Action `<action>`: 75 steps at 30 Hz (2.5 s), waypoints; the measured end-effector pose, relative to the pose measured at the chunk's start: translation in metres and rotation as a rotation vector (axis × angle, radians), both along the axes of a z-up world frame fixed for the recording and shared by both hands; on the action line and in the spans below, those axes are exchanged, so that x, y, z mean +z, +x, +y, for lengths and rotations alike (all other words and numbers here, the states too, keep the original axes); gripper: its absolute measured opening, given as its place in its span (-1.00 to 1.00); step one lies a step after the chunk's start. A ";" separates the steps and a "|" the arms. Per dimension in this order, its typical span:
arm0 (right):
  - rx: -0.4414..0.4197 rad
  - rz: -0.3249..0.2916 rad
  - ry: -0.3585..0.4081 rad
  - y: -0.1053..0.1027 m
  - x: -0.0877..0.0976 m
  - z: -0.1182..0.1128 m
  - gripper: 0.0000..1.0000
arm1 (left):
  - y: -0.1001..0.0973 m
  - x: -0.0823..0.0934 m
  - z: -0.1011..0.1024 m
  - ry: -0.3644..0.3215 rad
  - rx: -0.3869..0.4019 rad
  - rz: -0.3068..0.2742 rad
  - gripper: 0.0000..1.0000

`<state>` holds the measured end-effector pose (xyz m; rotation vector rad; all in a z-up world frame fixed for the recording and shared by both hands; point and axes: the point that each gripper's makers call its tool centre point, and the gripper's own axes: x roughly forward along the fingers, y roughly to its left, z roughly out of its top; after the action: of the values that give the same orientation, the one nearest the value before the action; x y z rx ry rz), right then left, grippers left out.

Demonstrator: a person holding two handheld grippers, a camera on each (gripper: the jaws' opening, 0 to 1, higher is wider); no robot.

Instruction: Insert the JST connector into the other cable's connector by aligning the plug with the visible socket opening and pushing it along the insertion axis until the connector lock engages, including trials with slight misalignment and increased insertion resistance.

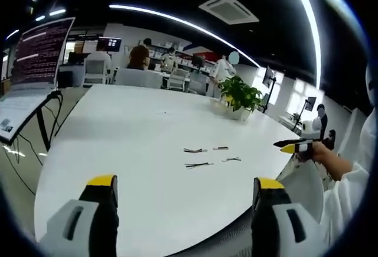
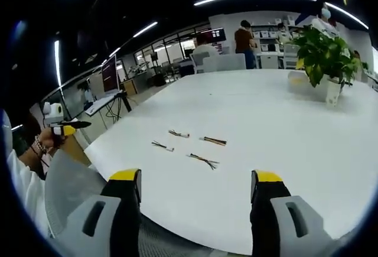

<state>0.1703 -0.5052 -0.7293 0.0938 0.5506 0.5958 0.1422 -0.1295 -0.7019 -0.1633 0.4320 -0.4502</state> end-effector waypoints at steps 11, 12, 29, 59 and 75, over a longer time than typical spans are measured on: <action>0.035 -0.005 -0.052 0.016 0.000 0.003 0.48 | 0.029 0.013 -0.003 0.025 -0.026 -0.037 0.86; 0.039 -0.003 -0.049 0.018 0.001 0.005 0.47 | 0.031 0.014 -0.004 0.027 -0.027 -0.041 0.86; 0.048 -0.002 -0.026 0.052 -0.001 0.012 0.45 | 0.075 0.016 -0.022 0.036 -0.089 -0.050 0.85; 0.086 0.015 0.002 0.108 -0.019 0.029 0.36 | 0.144 -0.001 -0.080 -0.009 -0.213 -0.040 0.84; 0.222 0.027 -0.066 0.115 -0.032 0.043 0.27 | 0.170 -0.013 -0.116 0.039 -0.415 -0.096 0.88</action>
<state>0.2850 -0.4622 -0.7616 -0.0222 0.6110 0.7922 0.3122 -0.2451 -0.7145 -0.0119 0.3794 -0.8530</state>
